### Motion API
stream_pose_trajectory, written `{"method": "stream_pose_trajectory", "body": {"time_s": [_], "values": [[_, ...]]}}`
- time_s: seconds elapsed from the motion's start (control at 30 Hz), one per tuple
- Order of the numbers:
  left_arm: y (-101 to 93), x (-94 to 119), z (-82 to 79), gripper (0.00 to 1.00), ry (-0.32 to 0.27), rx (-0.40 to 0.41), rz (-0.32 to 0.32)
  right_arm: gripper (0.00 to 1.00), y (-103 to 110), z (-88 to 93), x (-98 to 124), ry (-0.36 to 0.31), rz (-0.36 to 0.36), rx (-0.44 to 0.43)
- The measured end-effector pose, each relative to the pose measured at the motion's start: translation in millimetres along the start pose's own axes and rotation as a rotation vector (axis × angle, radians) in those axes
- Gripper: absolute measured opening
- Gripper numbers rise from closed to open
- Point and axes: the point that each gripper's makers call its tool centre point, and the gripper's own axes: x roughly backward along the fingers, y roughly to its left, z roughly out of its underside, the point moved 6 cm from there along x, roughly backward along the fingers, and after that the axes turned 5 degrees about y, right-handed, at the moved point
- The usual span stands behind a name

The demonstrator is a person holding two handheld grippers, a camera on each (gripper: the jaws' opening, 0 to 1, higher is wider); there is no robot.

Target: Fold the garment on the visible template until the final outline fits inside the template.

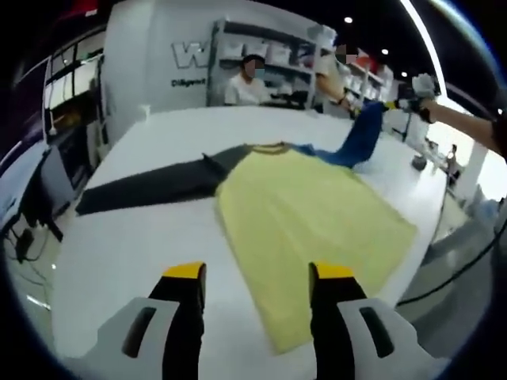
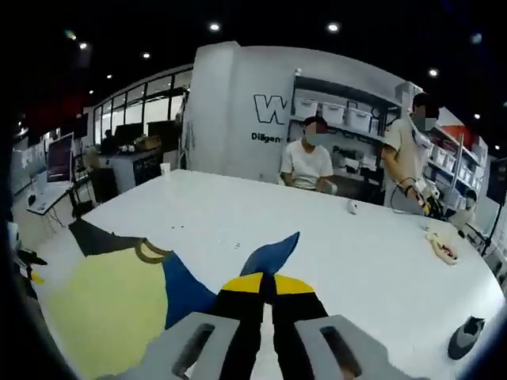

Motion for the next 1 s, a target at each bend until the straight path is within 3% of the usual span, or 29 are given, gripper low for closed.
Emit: {"method": "stream_pose_trajectory", "body": {"time_s": [0.1, 0.17, 0.33, 0.43, 0.53, 0.73, 0.8, 0.97, 1.0], "values": [[0.0, -0.2, 4.7, 0.47, 0.007, 0.033, -0.001, 0.0, -10.9, 1.5, -6.7, 0.022, 0.015, -0.019], [2.3, -0.9, 15.3, 0.47, 0.07, -0.023, -0.032, 0.0, -22.5, 6.4, -19.9, 0.067, 0.056, -0.057], [6.4, -1.0, 17.7, 0.47, 0.064, 0.004, -0.025, 0.0, -34.2, 5.6, -31.1, 0.08, 0.069, -0.064], [8.1, -2.9, 17.8, 0.47, 0.069, 0.018, -0.031, 0.0, -25.5, -0.1, -28.4, 0.092, 0.064, -0.077], [9.0, -3.7, 19.2, 0.47, 0.085, 0.018, -0.027, 0.0, -34.2, 11.5, -47.2, 0.114, 0.065, -0.116], [9.3, -2.4, 19.5, 0.47, 0.085, 0.03, -0.027, 0.0, -39.5, 17.7, -56.1, 0.133, 0.09, -0.09], [7.4, -0.9, 21.7, 0.47, 0.079, 0.024, -0.015, 0.0, -42.8, 21.0, -58.9, 0.138, 0.092, -0.127], [1.9, -0.5, 25.0, 0.46, 0.105, 0.037, 0.002, 0.0, -42.8, 16.7, -60.8, 0.155, 0.114, -0.054], [1.2, -3.5, 25.3, 0.46, 0.122, 0.034, 0.001, 0.0, -32.6, 12.4, -55.3, 0.181, 0.101, -0.023]]}}
